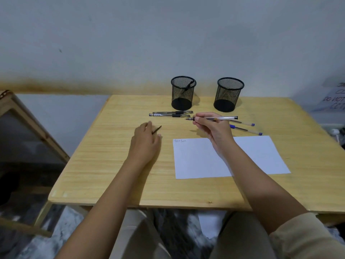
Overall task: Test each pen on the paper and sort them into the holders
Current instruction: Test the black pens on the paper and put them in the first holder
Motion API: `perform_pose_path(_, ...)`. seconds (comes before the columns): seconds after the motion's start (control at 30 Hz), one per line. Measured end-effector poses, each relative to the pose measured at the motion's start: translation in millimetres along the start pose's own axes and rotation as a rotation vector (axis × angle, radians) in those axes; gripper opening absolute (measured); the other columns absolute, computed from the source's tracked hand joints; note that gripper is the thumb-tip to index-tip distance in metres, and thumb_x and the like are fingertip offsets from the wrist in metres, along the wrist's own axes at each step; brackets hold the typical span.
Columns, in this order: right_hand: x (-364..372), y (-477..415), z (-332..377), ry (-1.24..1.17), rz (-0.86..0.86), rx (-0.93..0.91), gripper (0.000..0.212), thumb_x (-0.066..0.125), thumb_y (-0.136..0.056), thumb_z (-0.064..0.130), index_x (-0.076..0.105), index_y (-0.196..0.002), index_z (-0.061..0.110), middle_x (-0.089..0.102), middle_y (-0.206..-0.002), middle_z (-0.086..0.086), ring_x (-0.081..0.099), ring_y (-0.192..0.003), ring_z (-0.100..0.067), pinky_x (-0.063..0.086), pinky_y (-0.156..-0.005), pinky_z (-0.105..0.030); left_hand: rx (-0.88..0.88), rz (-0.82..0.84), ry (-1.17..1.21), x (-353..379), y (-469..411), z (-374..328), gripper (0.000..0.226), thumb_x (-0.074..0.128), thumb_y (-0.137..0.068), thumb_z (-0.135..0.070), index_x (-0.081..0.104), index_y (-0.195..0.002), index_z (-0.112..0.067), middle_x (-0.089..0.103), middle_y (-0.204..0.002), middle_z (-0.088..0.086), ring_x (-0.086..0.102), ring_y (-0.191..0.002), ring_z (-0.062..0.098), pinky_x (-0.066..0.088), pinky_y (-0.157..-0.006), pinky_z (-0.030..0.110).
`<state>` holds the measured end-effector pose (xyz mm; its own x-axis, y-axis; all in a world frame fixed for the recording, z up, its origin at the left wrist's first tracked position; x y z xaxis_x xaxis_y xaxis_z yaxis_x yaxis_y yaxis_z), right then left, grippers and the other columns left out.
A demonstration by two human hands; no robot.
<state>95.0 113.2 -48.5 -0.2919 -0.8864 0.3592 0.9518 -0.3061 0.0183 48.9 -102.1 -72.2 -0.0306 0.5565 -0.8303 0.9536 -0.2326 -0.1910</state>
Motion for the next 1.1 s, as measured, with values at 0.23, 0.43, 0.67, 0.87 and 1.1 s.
perform_pose_path(0.23, 2.9, 3.0, -1.5, -0.002, 0.028, 0.031, 0.016, 0.071, -0.074, -0.003, 0.069, -0.09, -0.004, 0.072, -0.082, -0.015, 0.071, -0.077, -0.023, 0.058, -0.073, -0.021, 0.036, -0.027, 0.09, -6.4, -21.3, 2.2, 0.019, 0.056, -0.091, -0.014, 0.067, -0.102, -0.004, 0.06, -0.099, 0.009, 0.054, -0.097, 0.024, 0.039, -0.075, 0.025)
perform_pose_path(0.43, 10.1, 0.4, -1.0, -0.007, 0.052, 0.051, 0.013, 0.071, -0.076, -0.002, 0.069, -0.088, -0.003, 0.072, -0.079, -0.013, 0.071, -0.074, -0.021, 0.056, -0.068, -0.017, 0.088, 0.062, 0.505, -11.4, -14.2, -30.2, 0.011, 0.065, -0.085, -0.012, 0.069, -0.095, -0.015, 0.066, -0.086, -0.009, 0.06, -0.08, -0.001, 0.046, -0.072, 0.009)
perform_pose_path(0.67, 18.7, -0.1, -2.8, -0.012, 0.116, 0.094, 0.012, 0.069, -0.076, -0.003, 0.069, -0.088, -0.003, 0.072, -0.078, -0.013, 0.071, -0.074, -0.019, 0.056, -0.067, -0.017, 0.136, 0.102, 0.662, -13.2, -16.8, -50.0, 0.012, 0.068, -0.083, -0.011, 0.07, -0.092, -0.019, 0.068, -0.086, -0.008, 0.061, -0.076, -0.003, 0.046, -0.073, 0.009)
perform_pose_path(0.87, 24.4, 1.4, 2.3, -0.04, 0.184, 0.113, 0.015, 0.067, -0.077, -0.004, 0.068, -0.091, -0.001, 0.073, -0.075, -0.009, 0.071, -0.071, -0.015, 0.054, -0.064, -0.014, 0.133, 0.087, 0.823, -17.1, -15.4, -60.6, 0.018, 0.067, -0.083, -0.005, 0.07, -0.085, -0.023, 0.07, -0.086, -0.006, 0.063, -0.081, 0.006, 0.051, -0.083, 0.026)
perform_pose_path(1.1, 23.3, -1.6, 5.1, 0.024, 0.208, 0.097, 0.023, 0.072, -0.069, 0.001, 0.07, -0.092, 0.001, 0.073, -0.079, -0.011, 0.071, -0.075, -0.018, 0.055, -0.067, -0.017, 0.14, 0.063, 0.763, -14.1, -18.6, -63.0, 0.021, 0.066, -0.083, -0.004, 0.07, -0.084, -0.024, 0.069, -0.085, -0.009, 0.063, -0.081, 0.003, 0.051, -0.083, 0.027)
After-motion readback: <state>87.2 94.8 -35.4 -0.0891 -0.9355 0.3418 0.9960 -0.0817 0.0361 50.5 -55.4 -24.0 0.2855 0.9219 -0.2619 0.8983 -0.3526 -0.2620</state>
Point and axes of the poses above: each hand's wrist, its own y-axis away from the middle knuckle, its own x-axis out of the palm, z = x × y, the point moved 7 cm from there along -y, towards the middle knuckle
